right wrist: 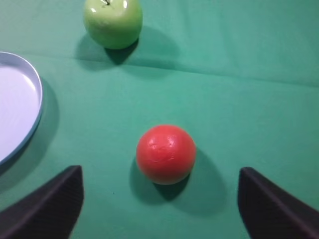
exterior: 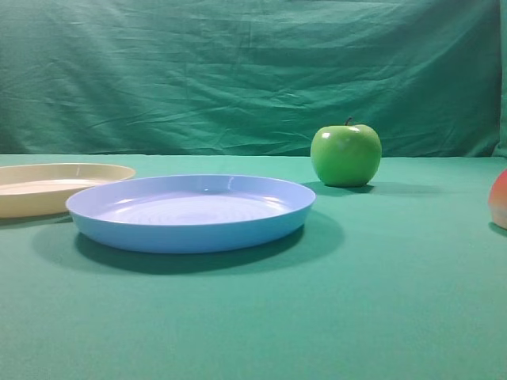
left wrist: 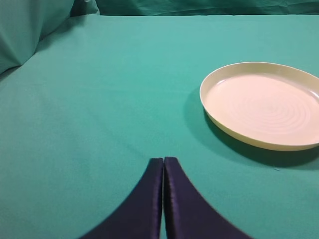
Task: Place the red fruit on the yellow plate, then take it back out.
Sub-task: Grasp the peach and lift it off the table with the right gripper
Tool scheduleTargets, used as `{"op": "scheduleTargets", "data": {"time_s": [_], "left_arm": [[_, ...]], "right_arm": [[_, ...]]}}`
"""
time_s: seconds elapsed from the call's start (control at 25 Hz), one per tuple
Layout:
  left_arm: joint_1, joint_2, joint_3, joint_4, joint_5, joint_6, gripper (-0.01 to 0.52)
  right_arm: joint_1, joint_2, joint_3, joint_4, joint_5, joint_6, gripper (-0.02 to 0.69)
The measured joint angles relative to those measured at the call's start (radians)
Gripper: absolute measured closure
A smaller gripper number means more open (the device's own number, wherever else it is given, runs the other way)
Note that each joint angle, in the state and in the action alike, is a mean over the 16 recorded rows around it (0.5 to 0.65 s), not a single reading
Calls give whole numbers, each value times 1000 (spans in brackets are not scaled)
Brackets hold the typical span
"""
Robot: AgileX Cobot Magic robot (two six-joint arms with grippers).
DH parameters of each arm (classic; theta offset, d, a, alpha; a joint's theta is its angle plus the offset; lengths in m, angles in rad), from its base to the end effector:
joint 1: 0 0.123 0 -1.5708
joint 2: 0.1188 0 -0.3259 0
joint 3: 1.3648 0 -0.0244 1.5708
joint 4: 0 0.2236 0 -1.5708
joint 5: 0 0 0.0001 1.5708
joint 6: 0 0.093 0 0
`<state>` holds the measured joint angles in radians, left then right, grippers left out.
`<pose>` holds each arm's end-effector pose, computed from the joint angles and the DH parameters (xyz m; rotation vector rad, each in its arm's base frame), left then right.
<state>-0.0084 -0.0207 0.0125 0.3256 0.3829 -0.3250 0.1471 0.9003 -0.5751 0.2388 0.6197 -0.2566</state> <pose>-0.0150 0.0113 0.1759 -0.0959 1.8364 0.0892 0.1103 0.0293 0.3026 -0.3136 2.3942 0.2059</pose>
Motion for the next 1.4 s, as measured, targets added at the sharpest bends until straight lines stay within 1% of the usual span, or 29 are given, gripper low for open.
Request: {"op": "scheduleTargets", "data": {"time_s": [0.12, 0.24, 0.44, 0.84, 0.92, 1.0, 1.2, 1.4], "left_arm": [[0, 0, 0, 0, 0, 0, 514], [0, 0, 0, 0, 0, 0, 514], [0, 0, 0, 0, 0, 0, 514], [0, 0, 0, 0, 0, 0, 514], [0, 0, 0, 0, 0, 0, 514], [0, 0, 0, 0, 0, 0, 514], [0, 0, 0, 0, 0, 0, 514], [0, 0, 0, 0, 0, 0, 514]], "right_arm": [[0, 61, -5, 0, -8, -1, 38], [0, 129, -9, 1, -20, -1, 3], [0, 263, -29, 4, -51, -2, -7], [0, 572, -127, 11, -108, -3, -1], [0, 624, -149, 11, -113, -4, 24], [0, 668, -169, 12, -114, -6, 68], [0, 738, -220, 13, -89, -10, 206], [1, 762, -306, 18, -26, -16, 343]]}}
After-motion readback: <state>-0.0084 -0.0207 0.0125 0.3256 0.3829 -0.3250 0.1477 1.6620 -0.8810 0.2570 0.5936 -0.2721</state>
